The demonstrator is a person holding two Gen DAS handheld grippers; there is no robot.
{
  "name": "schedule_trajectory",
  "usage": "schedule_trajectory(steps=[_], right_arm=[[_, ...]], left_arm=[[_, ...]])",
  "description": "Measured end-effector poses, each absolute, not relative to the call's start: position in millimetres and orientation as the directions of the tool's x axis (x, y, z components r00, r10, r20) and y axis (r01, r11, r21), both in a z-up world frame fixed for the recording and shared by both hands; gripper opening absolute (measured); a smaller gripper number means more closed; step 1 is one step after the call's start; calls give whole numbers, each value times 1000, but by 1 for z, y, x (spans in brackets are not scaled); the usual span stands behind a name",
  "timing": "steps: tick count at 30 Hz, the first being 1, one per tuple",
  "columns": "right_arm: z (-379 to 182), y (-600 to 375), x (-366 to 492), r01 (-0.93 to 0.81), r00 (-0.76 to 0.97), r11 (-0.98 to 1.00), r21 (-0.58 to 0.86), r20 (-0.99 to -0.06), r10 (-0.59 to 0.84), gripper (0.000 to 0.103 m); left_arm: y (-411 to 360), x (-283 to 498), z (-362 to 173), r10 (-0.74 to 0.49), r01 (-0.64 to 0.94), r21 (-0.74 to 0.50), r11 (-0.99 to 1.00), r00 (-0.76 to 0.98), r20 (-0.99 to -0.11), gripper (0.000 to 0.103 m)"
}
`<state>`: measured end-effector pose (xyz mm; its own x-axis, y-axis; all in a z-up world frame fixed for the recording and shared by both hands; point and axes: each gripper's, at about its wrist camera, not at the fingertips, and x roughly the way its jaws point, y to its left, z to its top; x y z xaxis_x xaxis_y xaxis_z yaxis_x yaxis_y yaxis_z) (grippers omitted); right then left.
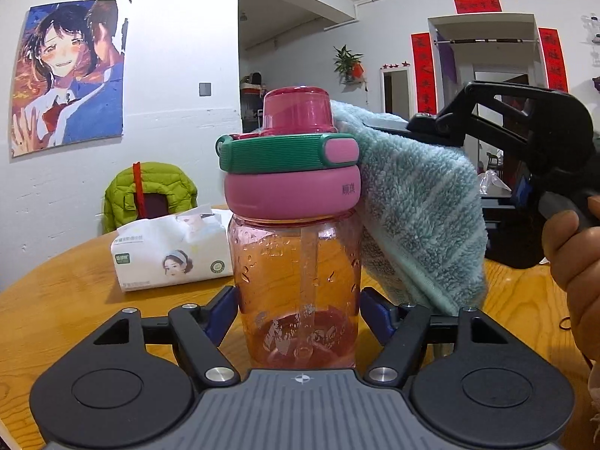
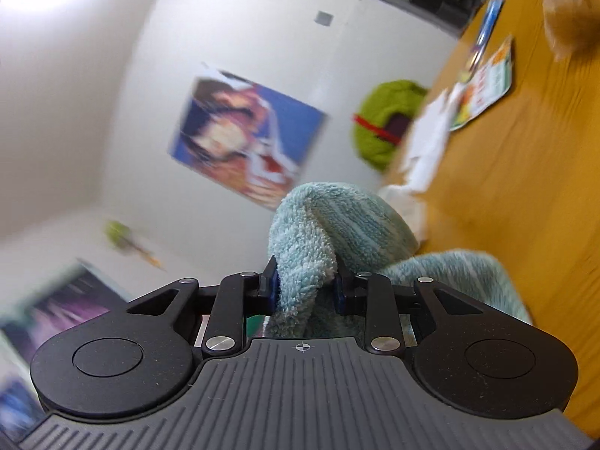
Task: Clean container
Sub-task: 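Continue rubbing the towel across the bottle with the right gripper, then wipe the bottle side again with the towel while the left gripper holds it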
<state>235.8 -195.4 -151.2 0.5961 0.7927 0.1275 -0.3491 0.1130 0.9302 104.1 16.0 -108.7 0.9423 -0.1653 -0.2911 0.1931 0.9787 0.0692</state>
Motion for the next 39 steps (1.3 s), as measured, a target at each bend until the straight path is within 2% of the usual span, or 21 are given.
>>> schedule_trajectory(steps=[2, 7, 10, 12, 13, 17, 19, 21, 26, 28, 31, 33, 37, 39], right_arm=[[-157, -193, 240, -321, 572, 81, 944, 125, 811, 31], [-174, -171, 255, -129, 545, 396, 909, -269, 794, 32], [-183, -166, 263, -84, 524, 441, 894, -337, 782, 32], [-177, -166, 260, -117, 544, 456, 882, -327, 773, 32], [-171, -167, 256, -154, 565, 437, 886, -284, 775, 32], [-156, -189, 244, -325, 578, 169, 930, 54, 814, 32], [-156, -194, 245, -345, 549, 70, 936, 140, 824, 32], [-159, -188, 248, -312, 529, 84, 946, 100, 843, 32], [-176, -166, 263, -138, 508, 377, 916, -261, 821, 32], [-181, -160, 267, -116, 496, 435, 893, -327, 804, 33], [-180, -160, 267, -126, 503, 457, 880, -341, 794, 33], [-175, -159, 265, -155, 525, 466, 871, -327, 786, 33], [-163, -165, 255, -241, 612, 448, 861, -223, 758, 33], [-159, -169, 252, -263, 656, 443, 857, -178, 734, 34]], left_arm=[[17, 104, -109, -165, 193, 68, 979, 942, -290, 69], [17, 105, -110, -160, 188, 71, 980, 944, -288, 69], [17, 106, -110, -159, 187, 71, 980, 944, -288, 69], [17, 106, -110, -158, 186, 73, 980, 945, -288, 70], [17, 106, -110, -156, 185, 74, 980, 945, -287, 70], [17, 106, -110, -156, 184, 74, 980, 945, -287, 70], [17, 106, -110, -156, 184, 74, 980, 945, -287, 70], [17, 107, -110, -151, 178, 72, 981, 947, -285, 69], [19, 108, -110, -128, 155, 70, 985, 950, -286, 69], [19, 107, -110, -127, 154, 71, 986, 950, -287, 69], [17, 107, -110, -116, 143, 71, 987, 950, -289, 70], [15, 104, -108, -97, 120, 64, 991, 952, -291, 77], [12, 95, -102, -15, 24, 25, 999, 952, -307, 81], [9, 94, -102, -38, 48, 22, 999, 947, -318, 80]])
